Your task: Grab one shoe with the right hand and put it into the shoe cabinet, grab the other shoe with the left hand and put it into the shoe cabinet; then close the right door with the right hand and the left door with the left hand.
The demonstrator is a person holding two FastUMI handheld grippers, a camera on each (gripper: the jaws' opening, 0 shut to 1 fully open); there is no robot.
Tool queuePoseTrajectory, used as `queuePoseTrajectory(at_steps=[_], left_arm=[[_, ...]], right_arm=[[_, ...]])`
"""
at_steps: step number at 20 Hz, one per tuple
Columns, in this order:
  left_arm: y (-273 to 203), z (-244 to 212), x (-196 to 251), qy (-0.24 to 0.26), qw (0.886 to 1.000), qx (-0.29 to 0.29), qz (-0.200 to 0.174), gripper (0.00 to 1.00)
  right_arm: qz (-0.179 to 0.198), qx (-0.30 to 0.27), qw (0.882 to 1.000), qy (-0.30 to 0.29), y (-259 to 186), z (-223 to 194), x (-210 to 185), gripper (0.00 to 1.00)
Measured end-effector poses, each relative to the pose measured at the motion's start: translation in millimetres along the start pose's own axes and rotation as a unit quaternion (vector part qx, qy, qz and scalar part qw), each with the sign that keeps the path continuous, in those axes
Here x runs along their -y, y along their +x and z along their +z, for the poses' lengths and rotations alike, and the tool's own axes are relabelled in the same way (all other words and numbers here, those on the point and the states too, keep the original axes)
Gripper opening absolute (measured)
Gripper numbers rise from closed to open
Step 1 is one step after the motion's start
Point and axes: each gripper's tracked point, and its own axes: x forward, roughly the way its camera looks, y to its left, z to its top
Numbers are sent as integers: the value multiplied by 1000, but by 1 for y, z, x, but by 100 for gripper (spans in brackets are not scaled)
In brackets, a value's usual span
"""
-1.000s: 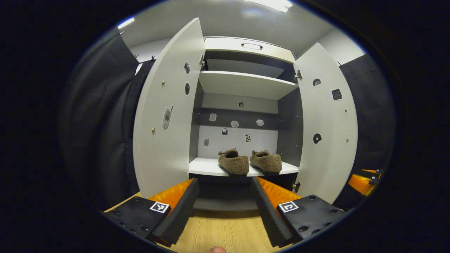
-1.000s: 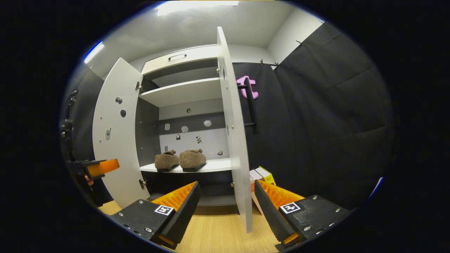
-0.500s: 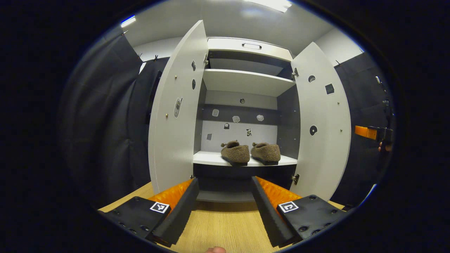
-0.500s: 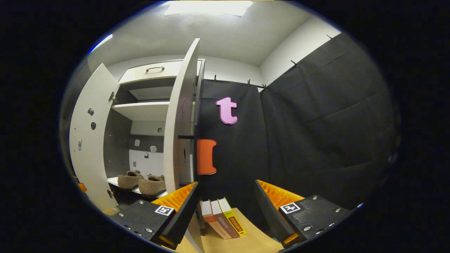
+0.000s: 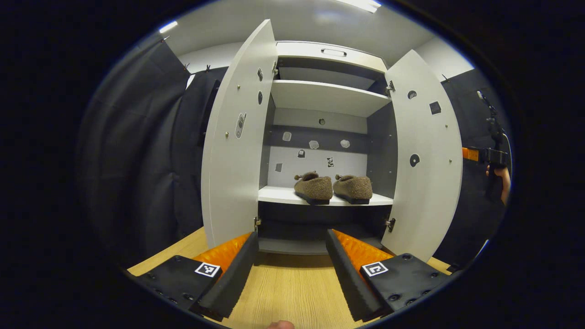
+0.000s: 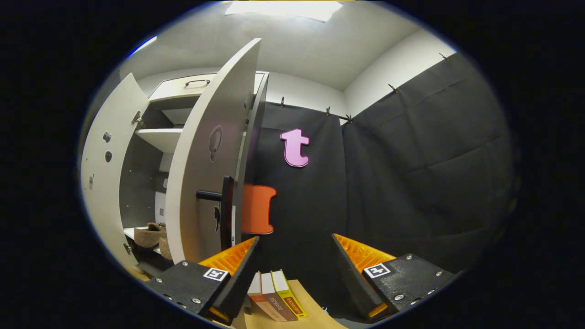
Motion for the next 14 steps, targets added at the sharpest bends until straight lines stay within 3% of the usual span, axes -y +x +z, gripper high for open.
queuePoseTrajectory(at_steps=[2,3,4,9,14], left_arm=[[1,-1,1,0,1000,-1,-2,97],[2,-2,3,1,1000,-2,-4,97],[2,-2,5,3,1000,-1,-6,96],[5,-1,12,4,1000,3,-17,96],[7,2,9,11,1000,7,-17,97]], right_arm=[[3,6,1000,8,1,5,-1,91],[7,3,1000,13,1,4,-3,97],[10,-1,1000,17,1,3,-4,89],[18,-11,999,29,0,2,-16,88],[52,-18,998,34,-15,-1,-52,88]])
